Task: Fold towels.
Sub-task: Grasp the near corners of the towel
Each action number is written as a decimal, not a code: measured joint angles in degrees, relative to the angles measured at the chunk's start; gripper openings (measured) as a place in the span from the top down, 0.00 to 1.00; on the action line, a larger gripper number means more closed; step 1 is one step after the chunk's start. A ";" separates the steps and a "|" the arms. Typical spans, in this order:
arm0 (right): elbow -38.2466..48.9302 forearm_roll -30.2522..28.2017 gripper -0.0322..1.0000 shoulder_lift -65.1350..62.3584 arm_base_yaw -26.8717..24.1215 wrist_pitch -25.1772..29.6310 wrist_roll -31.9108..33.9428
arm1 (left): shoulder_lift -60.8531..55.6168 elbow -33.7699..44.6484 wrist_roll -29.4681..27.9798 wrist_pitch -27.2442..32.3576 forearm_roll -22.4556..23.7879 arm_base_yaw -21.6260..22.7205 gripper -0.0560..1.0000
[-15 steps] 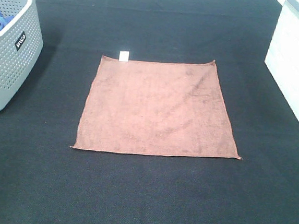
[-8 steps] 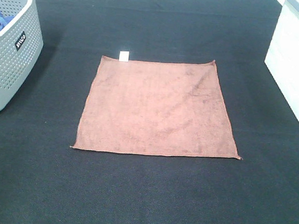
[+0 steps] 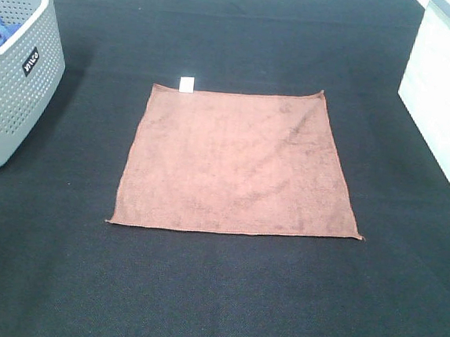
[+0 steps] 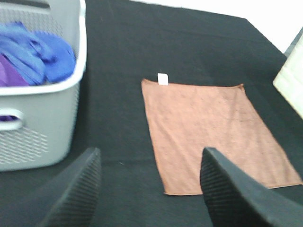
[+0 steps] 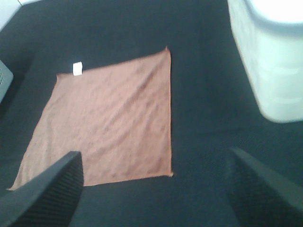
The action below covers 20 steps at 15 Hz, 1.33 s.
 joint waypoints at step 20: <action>-31.86 18.33 0.23 77.86 -0.06 10.60 -22.69 | 82.51 -23.09 35.98 10.31 -41.08 -0.92 0.39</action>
